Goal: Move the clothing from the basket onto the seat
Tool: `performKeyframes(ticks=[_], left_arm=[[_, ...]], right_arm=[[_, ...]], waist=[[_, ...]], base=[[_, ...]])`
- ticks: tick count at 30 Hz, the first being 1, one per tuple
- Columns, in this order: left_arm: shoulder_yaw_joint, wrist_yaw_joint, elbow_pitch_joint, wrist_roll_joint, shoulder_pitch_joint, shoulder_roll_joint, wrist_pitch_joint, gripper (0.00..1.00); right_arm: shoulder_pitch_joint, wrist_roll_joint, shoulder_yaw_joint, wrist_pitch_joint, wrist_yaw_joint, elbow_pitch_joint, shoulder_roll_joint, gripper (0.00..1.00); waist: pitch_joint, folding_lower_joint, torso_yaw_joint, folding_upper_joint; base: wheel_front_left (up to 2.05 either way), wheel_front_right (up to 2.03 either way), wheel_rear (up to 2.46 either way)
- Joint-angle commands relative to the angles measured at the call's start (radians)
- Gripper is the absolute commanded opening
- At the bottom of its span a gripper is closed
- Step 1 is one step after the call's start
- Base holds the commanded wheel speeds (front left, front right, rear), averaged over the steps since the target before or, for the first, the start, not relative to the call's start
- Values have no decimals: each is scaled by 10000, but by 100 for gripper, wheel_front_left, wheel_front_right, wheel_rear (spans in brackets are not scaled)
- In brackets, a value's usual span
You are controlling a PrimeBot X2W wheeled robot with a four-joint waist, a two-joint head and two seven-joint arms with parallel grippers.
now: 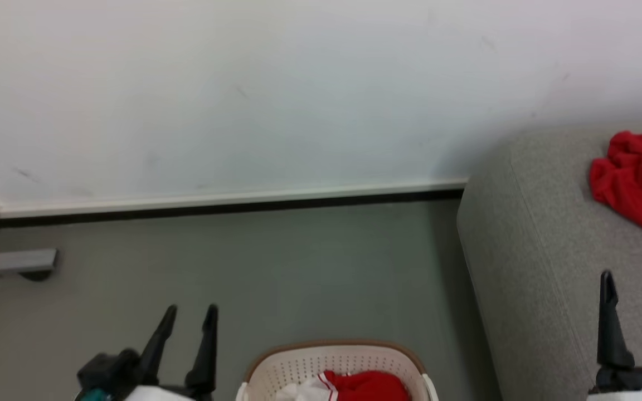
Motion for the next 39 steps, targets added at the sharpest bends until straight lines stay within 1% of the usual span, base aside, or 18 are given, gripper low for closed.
performKeyframes(ticks=[1, 8, 14, 21, 29, 34, 39], left_arm=[[-196, -61, -94, 125, -337, 84, 201, 100], [-1247, -144, -50, 560, -1515, 313, 1361, 100], [-2330, -197, 359, 1160, -2159, 689, 2900, 100], [-3089, -226, 920, 1682, -2716, 1167, 4413, 100], [-3385, -154, 1855, 2063, -3464, 1477, 5296, 100], [-3351, -32, 2435, 2135, -4034, 1560, 5598, 100], [-3280, 76, 2766, 2242, -4493, 1779, 5759, 100]], right_arm=[[-294, 39, -33, 6, -26, -211, 4, 100], [-1401, 270, -28, 8, -26, -924, 3, 100], [-2250, 690, -74, 8, -26, -1263, 8, 100], [-3114, 1199, 183, 8, -26, -1545, 9, 100], [-3921, 1611, 407, 7, -26, -1988, 13, 100], [-4354, 1784, 337, 8, -26, -2391, 13, 100], [-4734, 2025, 275, 8, -26, -2504, 13, 100]], waist=[[604, 0, -294, 0], [2173, 0, -988, 0], [3342, 0, -1705, 0], [4613, 0, -2542, 0], [5774, 0, -3255, 0], [6492, 0, -3502, 0], [7104, 0, -3688, 0]], base=[[0, 0, 0], [0, 0, 0], [0, 0, 0], [0, 0, 0], [0, 0, 0], [0, 0, 0], [0, 0, 0]])
